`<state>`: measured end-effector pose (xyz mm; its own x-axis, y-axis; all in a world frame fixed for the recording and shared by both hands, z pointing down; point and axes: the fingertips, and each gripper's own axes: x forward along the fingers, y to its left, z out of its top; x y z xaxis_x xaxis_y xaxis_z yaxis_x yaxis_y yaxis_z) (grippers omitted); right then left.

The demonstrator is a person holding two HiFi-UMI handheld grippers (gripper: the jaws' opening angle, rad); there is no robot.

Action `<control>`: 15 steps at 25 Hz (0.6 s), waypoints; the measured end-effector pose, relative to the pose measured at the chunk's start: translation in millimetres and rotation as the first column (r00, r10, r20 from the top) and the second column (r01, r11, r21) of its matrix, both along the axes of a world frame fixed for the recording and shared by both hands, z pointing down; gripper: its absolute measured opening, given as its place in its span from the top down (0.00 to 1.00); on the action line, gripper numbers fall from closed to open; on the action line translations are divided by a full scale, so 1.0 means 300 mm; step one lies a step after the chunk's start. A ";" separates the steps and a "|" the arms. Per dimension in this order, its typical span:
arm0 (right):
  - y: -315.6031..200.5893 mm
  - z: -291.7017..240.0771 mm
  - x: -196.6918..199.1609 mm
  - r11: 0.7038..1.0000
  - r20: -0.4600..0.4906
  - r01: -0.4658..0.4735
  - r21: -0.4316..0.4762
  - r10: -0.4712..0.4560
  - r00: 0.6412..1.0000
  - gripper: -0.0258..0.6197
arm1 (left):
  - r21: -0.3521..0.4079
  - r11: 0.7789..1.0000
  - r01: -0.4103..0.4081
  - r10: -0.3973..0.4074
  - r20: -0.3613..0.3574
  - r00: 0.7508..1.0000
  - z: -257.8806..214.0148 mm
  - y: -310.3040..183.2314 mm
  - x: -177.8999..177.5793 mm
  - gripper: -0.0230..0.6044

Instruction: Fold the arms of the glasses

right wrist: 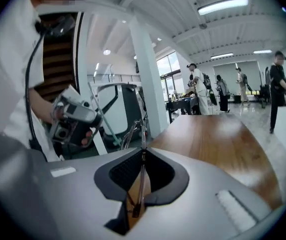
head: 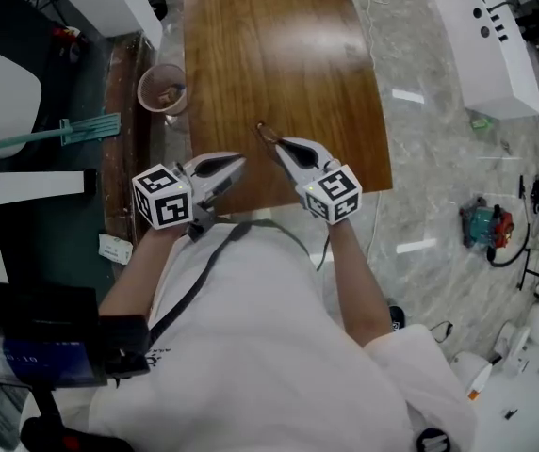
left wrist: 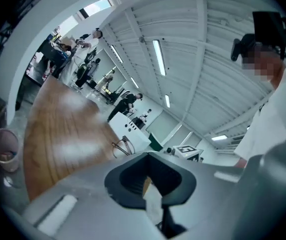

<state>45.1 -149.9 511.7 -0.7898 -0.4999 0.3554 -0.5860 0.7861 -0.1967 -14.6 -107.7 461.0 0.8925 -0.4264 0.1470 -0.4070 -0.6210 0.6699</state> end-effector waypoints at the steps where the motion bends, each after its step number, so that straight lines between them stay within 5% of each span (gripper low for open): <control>1: -0.012 0.028 0.013 1.000 -0.070 0.008 0.021 -0.007 0.998 0.92 | 0.001 1.000 0.024 -0.024 0.051 0.998 0.027 -0.009 -0.010 0.95; 3: -0.040 0.077 0.033 0.994 -0.234 0.039 0.102 -0.014 0.972 0.92 | -0.005 0.997 0.073 -0.072 0.119 0.990 0.072 -0.024 -0.037 0.95; 7: -0.104 0.189 0.031 0.928 -0.557 0.227 0.296 -0.026 0.830 0.92 | -0.040 0.985 0.168 -0.160 0.166 0.973 0.137 -0.056 -0.098 0.95; 15: -0.186 0.403 -0.048 0.831 -0.704 0.468 0.300 -0.138 0.696 0.92 | -0.066 0.957 0.284 -0.265 0.205 0.942 0.180 -0.058 -0.166 0.95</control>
